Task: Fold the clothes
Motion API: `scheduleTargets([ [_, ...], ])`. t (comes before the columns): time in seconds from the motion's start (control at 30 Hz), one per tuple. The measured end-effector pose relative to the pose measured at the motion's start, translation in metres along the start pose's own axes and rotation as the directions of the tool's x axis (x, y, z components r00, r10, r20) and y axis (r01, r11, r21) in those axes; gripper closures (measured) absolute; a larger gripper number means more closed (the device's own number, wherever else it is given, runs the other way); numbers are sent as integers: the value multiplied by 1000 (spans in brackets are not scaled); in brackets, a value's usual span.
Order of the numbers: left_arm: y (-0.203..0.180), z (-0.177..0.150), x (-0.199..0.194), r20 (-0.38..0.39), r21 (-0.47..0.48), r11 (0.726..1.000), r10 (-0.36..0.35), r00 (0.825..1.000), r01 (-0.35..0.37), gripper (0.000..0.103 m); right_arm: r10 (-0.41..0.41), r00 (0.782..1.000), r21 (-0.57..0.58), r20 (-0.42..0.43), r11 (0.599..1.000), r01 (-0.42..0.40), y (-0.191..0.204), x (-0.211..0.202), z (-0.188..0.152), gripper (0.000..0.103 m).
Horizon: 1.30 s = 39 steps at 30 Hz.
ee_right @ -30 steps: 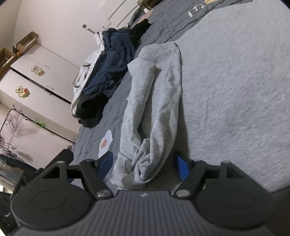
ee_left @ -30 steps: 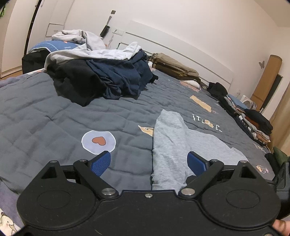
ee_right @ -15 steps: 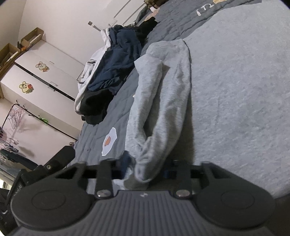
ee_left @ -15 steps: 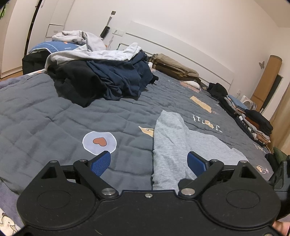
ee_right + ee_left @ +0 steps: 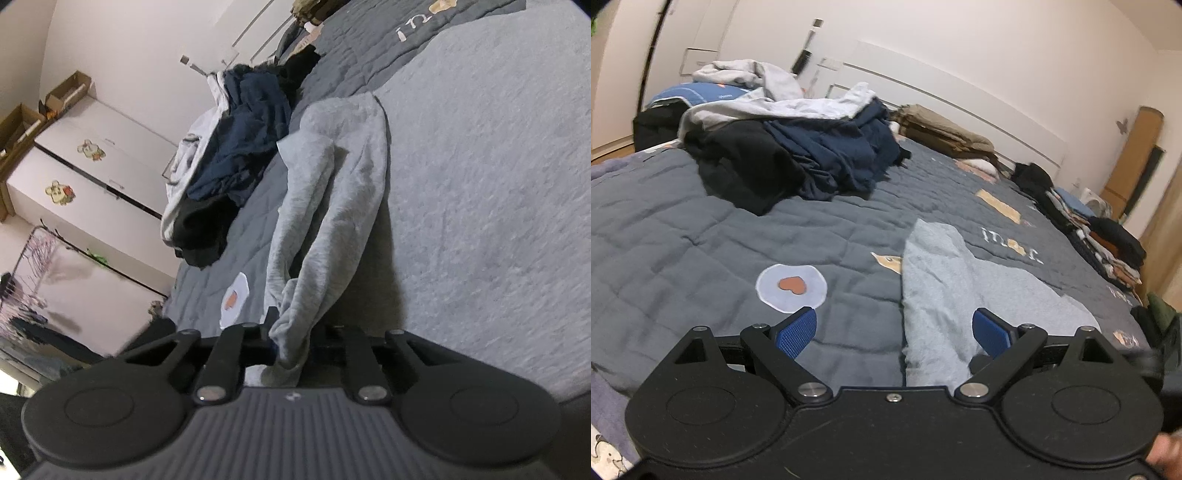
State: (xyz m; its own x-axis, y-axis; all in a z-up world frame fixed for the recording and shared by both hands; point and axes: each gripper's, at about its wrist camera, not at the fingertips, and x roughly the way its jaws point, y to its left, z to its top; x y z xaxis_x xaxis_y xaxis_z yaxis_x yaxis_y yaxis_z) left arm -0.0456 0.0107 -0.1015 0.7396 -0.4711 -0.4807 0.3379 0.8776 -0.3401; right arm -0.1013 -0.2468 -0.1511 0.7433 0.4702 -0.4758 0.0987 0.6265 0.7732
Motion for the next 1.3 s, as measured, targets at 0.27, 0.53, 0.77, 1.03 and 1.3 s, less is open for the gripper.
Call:
scheduleTargets([
  [0.27,-38,-13,-3,-24,251,964,-81,996,85,12,16,995,76,101,997,-24,-7,-36,26,90],
  [0.53,-89,-49,2,-61,518,843,-132,989,144,9,-51,986,109,160,993,34,-27,-68,39,91],
  [0.77,-124,-80,17,-79,676,726,-100,992,127,9,-79,974,114,215,992,55,-44,-96,44,91],
  [1.03,-148,-92,29,-71,738,662,-116,991,131,14,-94,949,154,302,987,49,-70,-139,56,91],
  [1.3,-173,-108,43,-64,818,564,-103,993,111,27,-98,918,186,384,982,26,-94,-182,62,91],
])
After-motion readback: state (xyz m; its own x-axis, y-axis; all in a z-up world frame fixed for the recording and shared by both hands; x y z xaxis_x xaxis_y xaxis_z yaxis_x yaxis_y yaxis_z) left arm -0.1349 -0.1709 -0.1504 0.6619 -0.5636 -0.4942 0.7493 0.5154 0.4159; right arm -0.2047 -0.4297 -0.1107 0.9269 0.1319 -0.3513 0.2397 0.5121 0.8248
